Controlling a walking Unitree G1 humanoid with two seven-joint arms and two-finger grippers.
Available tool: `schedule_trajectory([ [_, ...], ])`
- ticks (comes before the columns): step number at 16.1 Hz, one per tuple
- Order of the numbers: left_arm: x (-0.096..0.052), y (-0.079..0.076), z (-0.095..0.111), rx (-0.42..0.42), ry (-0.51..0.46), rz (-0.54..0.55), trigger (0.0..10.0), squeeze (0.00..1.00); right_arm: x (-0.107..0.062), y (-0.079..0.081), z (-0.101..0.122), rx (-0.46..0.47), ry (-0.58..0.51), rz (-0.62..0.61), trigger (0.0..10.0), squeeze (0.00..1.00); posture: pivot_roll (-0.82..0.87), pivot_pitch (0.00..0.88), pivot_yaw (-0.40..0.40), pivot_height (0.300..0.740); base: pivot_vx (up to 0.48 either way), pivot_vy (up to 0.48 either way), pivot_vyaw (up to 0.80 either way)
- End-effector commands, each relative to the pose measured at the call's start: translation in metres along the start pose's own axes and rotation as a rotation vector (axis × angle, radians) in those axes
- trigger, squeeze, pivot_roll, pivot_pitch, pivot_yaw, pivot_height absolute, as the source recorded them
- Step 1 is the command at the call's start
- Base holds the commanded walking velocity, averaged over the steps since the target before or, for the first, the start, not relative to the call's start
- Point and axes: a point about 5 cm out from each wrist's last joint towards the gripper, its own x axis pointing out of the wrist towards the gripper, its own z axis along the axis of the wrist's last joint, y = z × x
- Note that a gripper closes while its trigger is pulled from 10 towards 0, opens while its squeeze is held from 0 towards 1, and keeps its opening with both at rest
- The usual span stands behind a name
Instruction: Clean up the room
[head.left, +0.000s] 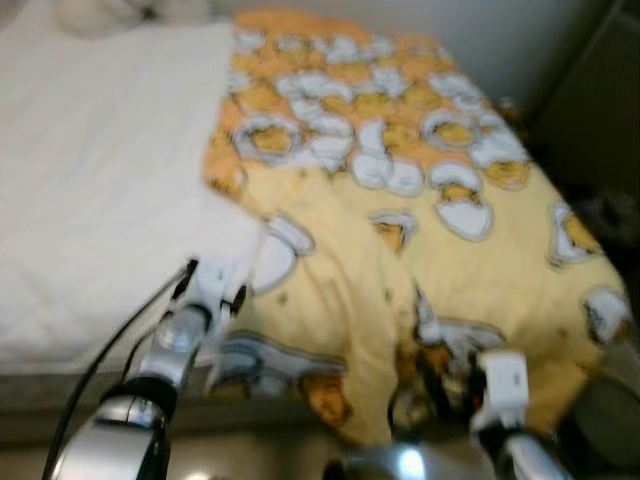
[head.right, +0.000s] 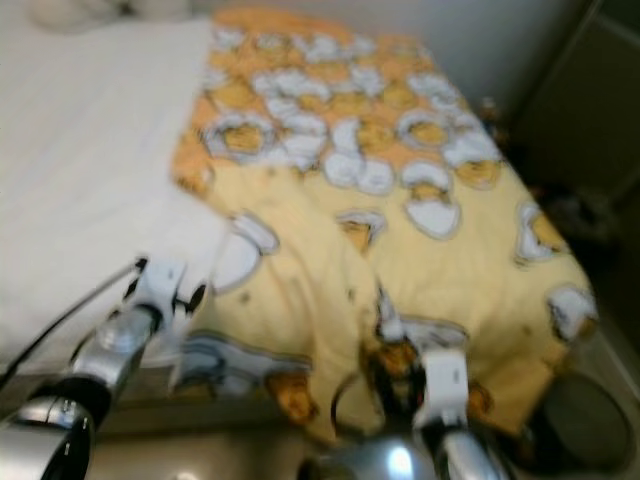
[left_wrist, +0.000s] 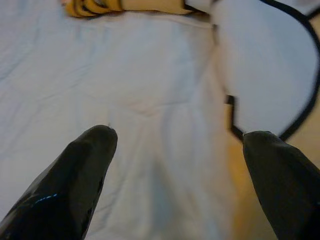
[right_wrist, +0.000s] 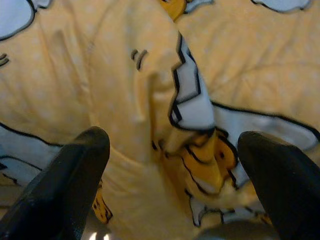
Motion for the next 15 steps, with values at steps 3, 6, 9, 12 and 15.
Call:
schedule_trajectory([
  [3, -0.001, 0.005, 0.005, -0.068, -0.067, -0.054, 10.0, 0.00, -0.005, 0.002, 0.009, -0.022, -0.020, 0.001, 10.0, 0.00, -0.09, 0.092, -0.072, 0.740, 0.000, 0.000, 0.00],
  [6, -0.005, 0.003, -0.010, -0.022, -0.032, -0.090, 10.0, 0.00, -0.014, 0.009, 0.003, 0.004, 0.002, 0.009, 10.0, 0.00, -0.09, 0.113, -0.073, 0.740, 0.000, 0.000, 0.00],
  [9, -0.006, -0.005, -0.013, -0.063, -0.025, -0.100, 10.0, 0.00, -0.021, 0.011, 0.002, 0.005, 0.018, 0.019, 10.0, 0.00, -0.10, 0.137, -0.089, 0.740, 0.000, 0.000, 0.00],
  [12, 0.000, -0.024, -0.002, -0.094, -0.038, -0.140, 10.0, 0.00, -0.031, 0.009, 0.002, -0.011, 0.044, 0.032, 10.0, 0.00, -0.13, 0.152, -0.104, 0.740, 0.000, 0.000, 0.00],
  [15, -0.001, -0.036, -0.004, -0.080, -0.014, -0.177, 10.0, 0.00, -0.036, 0.006, 0.001, -0.010, 0.062, 0.015, 10.0, 0.00, -0.15, 0.152, -0.102, 0.740, 0.000, 0.000, 0.00],
])
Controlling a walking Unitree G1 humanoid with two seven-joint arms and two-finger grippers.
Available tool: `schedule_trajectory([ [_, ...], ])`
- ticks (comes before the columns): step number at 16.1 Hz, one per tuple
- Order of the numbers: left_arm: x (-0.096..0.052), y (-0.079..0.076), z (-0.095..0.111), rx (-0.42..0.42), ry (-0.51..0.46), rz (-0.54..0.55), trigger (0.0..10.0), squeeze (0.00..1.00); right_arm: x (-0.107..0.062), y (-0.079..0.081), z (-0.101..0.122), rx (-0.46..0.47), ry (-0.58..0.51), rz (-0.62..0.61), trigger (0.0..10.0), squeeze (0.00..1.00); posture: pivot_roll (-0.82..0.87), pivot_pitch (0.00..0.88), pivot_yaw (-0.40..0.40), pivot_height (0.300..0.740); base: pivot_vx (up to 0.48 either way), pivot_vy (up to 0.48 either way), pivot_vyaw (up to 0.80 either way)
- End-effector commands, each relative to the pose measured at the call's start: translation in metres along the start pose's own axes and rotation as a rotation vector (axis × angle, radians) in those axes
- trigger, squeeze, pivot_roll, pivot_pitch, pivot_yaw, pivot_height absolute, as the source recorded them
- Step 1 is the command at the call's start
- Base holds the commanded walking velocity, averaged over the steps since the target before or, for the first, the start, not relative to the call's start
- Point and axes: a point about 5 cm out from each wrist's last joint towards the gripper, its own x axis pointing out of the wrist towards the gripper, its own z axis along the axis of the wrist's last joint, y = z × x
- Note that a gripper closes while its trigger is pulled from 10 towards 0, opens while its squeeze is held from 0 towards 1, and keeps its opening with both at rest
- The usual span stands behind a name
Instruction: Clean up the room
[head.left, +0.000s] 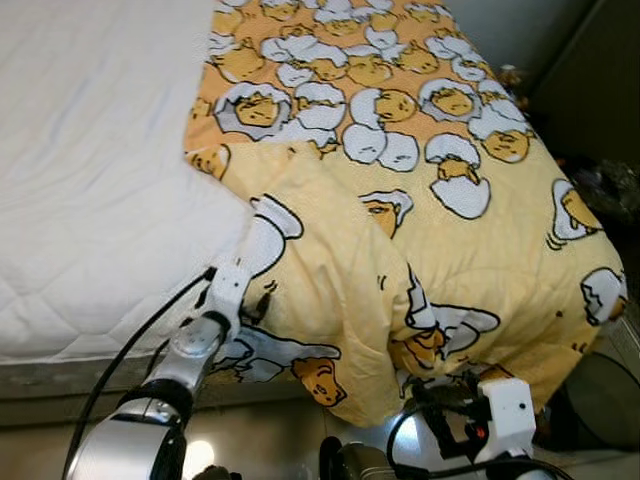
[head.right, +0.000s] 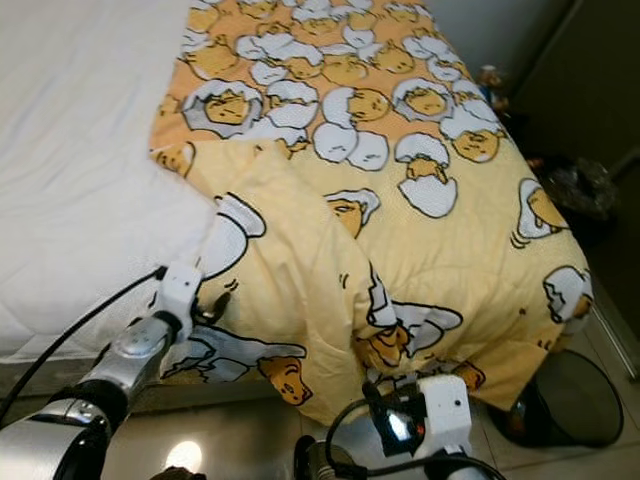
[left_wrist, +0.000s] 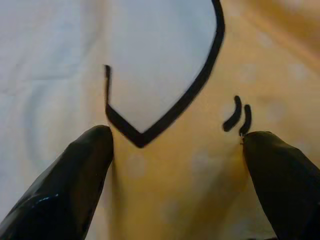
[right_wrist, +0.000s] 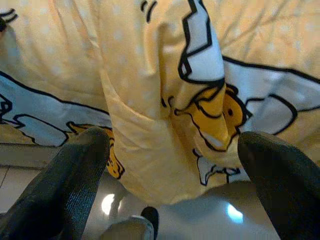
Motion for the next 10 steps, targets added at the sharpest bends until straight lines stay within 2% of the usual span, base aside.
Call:
schedule_trajectory([
  [1, -0.002, -0.008, -0.015, 0.013, 0.088, -0.010, 10.0, 0.00, -0.004, -0.005, 0.002, -0.013, 0.009, -0.013, 10.0, 0.00, -0.16, 0.157, -0.108, 0.740, 0.000, 0.000, 0.00],
  [2, -0.003, -0.009, -0.019, 0.016, 0.119, 0.001, 10.0, 0.00, -0.005, -0.005, 0.002, -0.015, 0.014, -0.009, 10.0, 0.00, -0.16, 0.157, -0.108, 0.740, 0.000, 0.000, 0.00],
  [3, -0.006, -0.011, -0.031, -0.033, 0.206, 0.032, 10.0, 0.00, -0.006, -0.005, 0.002, -0.020, 0.026, -0.001, 10.0, 0.00, -0.17, 0.159, -0.114, 0.740, 0.000, 0.000, 0.00],
  [4, -0.006, -0.011, -0.033, -0.045, 0.221, 0.043, 10.0, 0.00, -0.006, -0.005, 0.003, -0.019, 0.026, -0.002, 10.0, 0.00, -0.17, 0.159, -0.114, 0.740, 0.000, 0.000, 0.00],
  [5, -0.007, -0.011, -0.035, -0.061, 0.235, 0.055, 0.0, 0.00, -0.006, -0.006, 0.003, -0.019, 0.027, -0.004, 10.0, 0.00, -0.17, 0.159, -0.116, 0.740, 0.000, 0.000, 0.00],
  [7, -0.007, -0.006, -0.036, -0.187, 0.257, 0.114, 0.0, 0.00, -0.007, -0.009, 0.003, -0.016, 0.036, -0.013, 10.0, 0.00, -0.18, 0.156, -0.119, 0.740, 0.000, 0.000, 0.00],
  [9, -0.006, -0.003, -0.033, -0.182, 0.256, 0.127, 0.0, 0.00, -0.006, -0.009, 0.004, -0.016, 0.037, -0.013, 10.0, 0.00, -0.17, 0.154, -0.120, 0.740, 0.000, 0.000, 0.00],
  [10, -0.006, 0.001, -0.032, -0.218, 0.246, 0.130, 0.0, 0.00, -0.004, -0.008, 0.004, -0.014, 0.038, -0.009, 10.0, 0.00, -0.17, 0.152, -0.118, 0.740, 0.000, 0.000, 0.00],
])
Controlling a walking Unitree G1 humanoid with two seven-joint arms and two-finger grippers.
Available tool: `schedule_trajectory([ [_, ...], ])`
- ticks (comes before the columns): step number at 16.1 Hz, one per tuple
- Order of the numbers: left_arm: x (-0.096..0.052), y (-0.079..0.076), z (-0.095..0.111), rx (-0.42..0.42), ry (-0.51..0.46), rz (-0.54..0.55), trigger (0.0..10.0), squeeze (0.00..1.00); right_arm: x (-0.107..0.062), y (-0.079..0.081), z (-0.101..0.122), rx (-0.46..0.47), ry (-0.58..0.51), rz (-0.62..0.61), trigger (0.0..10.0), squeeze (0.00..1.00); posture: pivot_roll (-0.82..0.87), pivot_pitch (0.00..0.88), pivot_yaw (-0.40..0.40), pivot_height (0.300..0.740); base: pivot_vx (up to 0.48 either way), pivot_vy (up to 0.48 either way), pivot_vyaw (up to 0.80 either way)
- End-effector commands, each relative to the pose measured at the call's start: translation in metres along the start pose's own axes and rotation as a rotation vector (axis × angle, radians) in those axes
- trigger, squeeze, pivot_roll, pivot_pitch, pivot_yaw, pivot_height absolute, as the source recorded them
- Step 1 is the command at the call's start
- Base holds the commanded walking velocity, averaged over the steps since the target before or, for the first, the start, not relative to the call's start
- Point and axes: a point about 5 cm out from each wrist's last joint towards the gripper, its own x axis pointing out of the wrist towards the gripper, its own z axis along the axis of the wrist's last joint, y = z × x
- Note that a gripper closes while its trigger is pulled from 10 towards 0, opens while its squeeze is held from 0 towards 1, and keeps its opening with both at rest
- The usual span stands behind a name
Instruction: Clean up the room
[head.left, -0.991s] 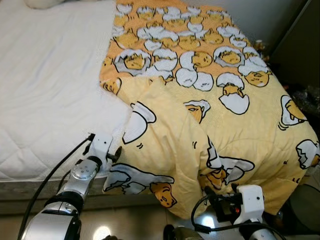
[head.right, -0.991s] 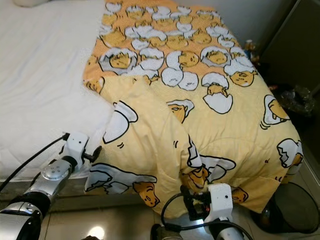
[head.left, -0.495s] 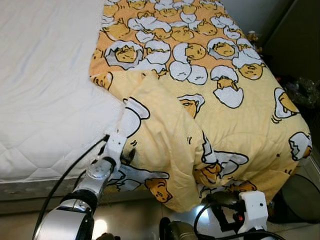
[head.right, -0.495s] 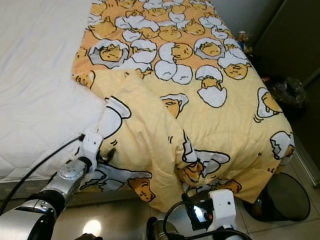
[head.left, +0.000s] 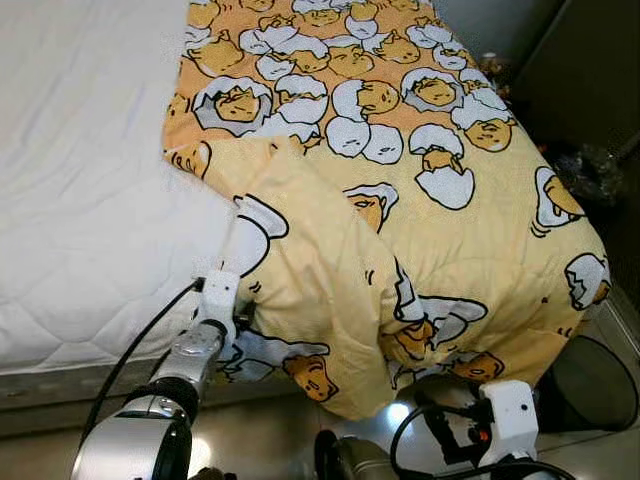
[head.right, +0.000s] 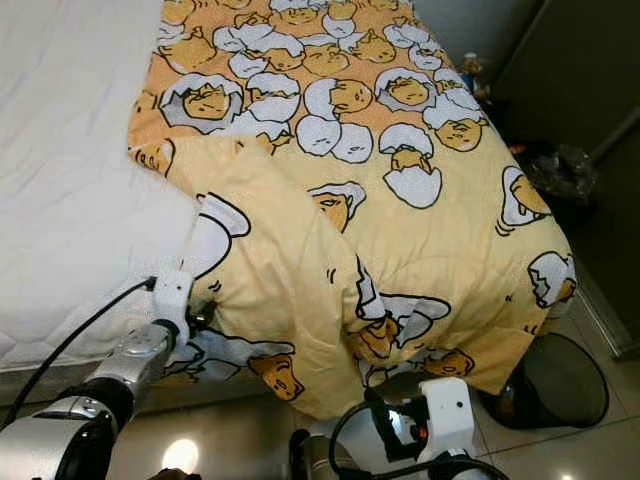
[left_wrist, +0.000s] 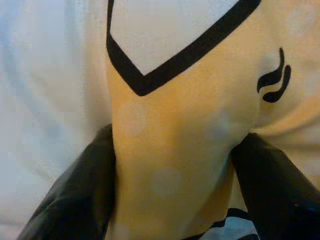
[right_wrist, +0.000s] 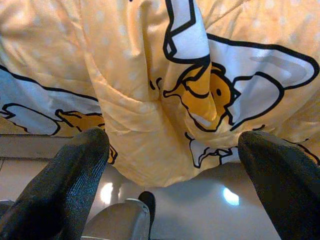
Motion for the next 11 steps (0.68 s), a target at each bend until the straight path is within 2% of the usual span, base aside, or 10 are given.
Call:
schedule_trajectory([
  [1, -0.003, 0.002, -0.019, -0.053, 0.096, 0.005, 0.0, 0.00, -0.002, -0.005, 0.003, -0.009, -0.001, -0.015, 10.0, 0.00, -0.16, 0.150, -0.119, 0.740, 0.000, 0.000, 0.00],
  [3, -0.006, 0.005, -0.030, -0.047, 0.164, 0.010, 0.0, 0.00, 0.002, -0.005, 0.002, -0.005, 0.003, -0.012, 10.0, 0.00, -0.15, 0.141, -0.117, 0.740, 0.000, 0.000, 0.00],
  [5, -0.008, 0.004, -0.035, 0.004, 0.184, -0.015, 0.0, 0.00, 0.006, -0.005, 0.002, -0.001, 0.002, -0.010, 10.0, 0.00, -0.14, 0.126, -0.113, 0.740, 0.000, 0.000, 0.00],
  [7, -0.010, 0.003, -0.043, 0.138, 0.204, -0.062, 0.0, 0.00, 0.012, -0.005, 0.003, 0.001, -0.002, -0.006, 10.0, 0.00, -0.13, 0.101, -0.105, 0.740, 0.000, 0.000, 0.00],
  [8, -0.012, 0.002, -0.048, 0.171, 0.209, -0.082, 0.0, 0.00, 0.017, -0.005, 0.004, 0.003, -0.005, -0.004, 10.0, 0.00, -0.12, 0.080, -0.096, 0.740, 0.000, 0.000, 0.00],
  [11, -0.016, 0.004, -0.057, 0.174, 0.226, -0.108, 0.0, 0.00, 0.024, -0.004, 0.005, 0.004, -0.012, 0.004, 10.0, 0.00, -0.11, 0.056, -0.096, 0.740, 0.000, 0.000, 0.00],
])
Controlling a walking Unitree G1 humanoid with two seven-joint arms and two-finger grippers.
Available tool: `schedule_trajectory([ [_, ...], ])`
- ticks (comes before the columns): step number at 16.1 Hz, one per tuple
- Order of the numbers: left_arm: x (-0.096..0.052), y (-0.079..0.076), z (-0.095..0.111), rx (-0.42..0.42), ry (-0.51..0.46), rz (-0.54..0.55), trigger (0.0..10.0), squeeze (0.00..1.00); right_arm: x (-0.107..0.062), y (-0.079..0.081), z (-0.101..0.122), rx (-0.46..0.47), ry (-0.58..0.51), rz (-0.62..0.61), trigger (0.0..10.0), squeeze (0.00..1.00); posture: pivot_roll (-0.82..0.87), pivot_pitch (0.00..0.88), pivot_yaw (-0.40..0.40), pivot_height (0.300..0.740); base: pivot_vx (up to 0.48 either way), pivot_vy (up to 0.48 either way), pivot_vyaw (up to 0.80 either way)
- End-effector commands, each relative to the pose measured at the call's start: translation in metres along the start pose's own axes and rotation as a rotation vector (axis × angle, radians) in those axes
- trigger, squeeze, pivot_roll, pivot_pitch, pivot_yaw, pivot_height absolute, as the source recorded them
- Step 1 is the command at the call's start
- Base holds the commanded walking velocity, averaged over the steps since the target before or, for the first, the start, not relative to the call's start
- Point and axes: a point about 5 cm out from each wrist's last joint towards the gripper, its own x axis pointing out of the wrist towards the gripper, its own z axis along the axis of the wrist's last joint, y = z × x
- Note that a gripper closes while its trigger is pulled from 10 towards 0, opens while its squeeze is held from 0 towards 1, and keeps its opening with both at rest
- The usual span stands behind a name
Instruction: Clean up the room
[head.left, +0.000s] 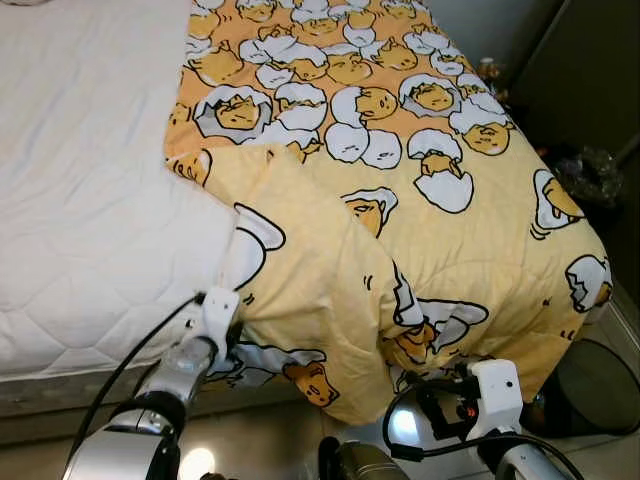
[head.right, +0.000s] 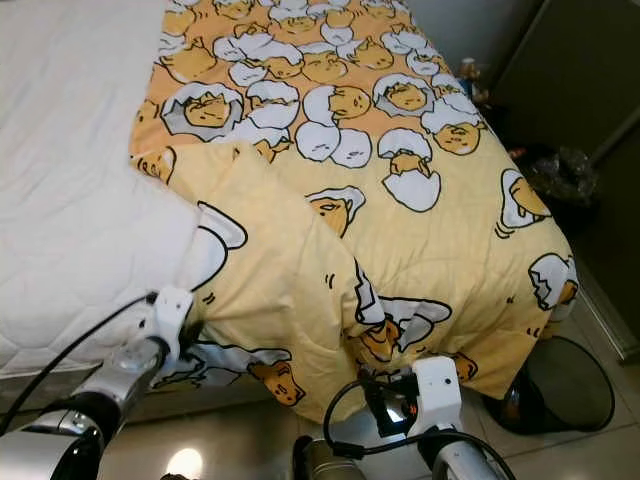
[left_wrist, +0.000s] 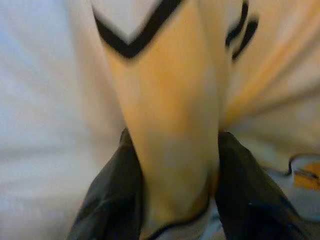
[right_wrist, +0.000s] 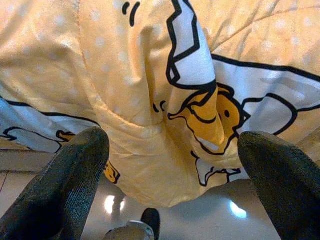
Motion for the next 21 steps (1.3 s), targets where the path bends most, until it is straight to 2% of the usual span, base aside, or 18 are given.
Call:
schedule_trajectory([
  [1, -0.004, -0.008, -0.026, -0.003, 0.093, -0.041, 0.0, 0.00, -0.001, -0.003, -0.004, 0.000, 0.013, -0.013, 10.0, 0.00, -0.10, 0.054, -0.099, 0.740, 0.000, 0.000, 0.00],
  [3, -0.004, -0.005, -0.020, 0.021, 0.039, -0.044, 0.0, 0.00, 0.003, -0.004, -0.005, -0.006, 0.019, -0.004, 10.0, 0.00, -0.10, 0.043, -0.096, 0.740, 0.000, 0.000, 0.00],
  [5, -0.007, -0.001, -0.027, 0.045, 0.038, -0.059, 0.0, 0.00, 0.007, -0.006, -0.005, -0.010, 0.019, -0.003, 10.0, 0.00, -0.09, 0.026, -0.093, 0.740, 0.000, 0.000, 0.00],
  [8, -0.010, 0.005, -0.029, 0.026, 0.010, -0.044, 0.0, 0.00, 0.013, -0.006, -0.002, -0.009, 0.008, -0.003, 10.0, 0.00, -0.08, 0.020, -0.094, 0.740, 0.000, 0.000, 0.00],
  [11, -0.011, 0.006, -0.031, 0.058, 0.005, -0.052, 0.0, 0.00, 0.023, -0.004, 0.000, -0.011, 0.001, 0.012, 10.0, 0.00, -0.05, 0.007, -0.091, 0.740, 0.000, 0.000, 0.00],
  [12, -0.012, 0.006, -0.032, 0.066, 0.007, -0.066, 10.0, 0.00, 0.024, -0.004, 0.000, -0.011, 0.000, 0.014, 10.0, 0.00, -0.05, 0.005, -0.090, 0.740, 0.000, 0.000, 0.00],
  [16, -0.015, 0.007, -0.036, 0.164, 0.000, -0.119, 10.0, 0.00, 0.029, -0.003, 0.007, -0.013, -0.041, 0.024, 10.0, 0.00, -0.04, 0.006, -0.088, 0.740, -0.167, 0.281, 0.00],
  [21, -0.015, 0.005, -0.036, 0.188, 0.010, -0.167, 10.0, 0.00, 0.033, -0.003, 0.005, -0.015, -0.041, 0.019, 10.0, 0.00, -0.03, 0.004, -0.082, 0.740, -0.371, 0.307, -0.75],
])
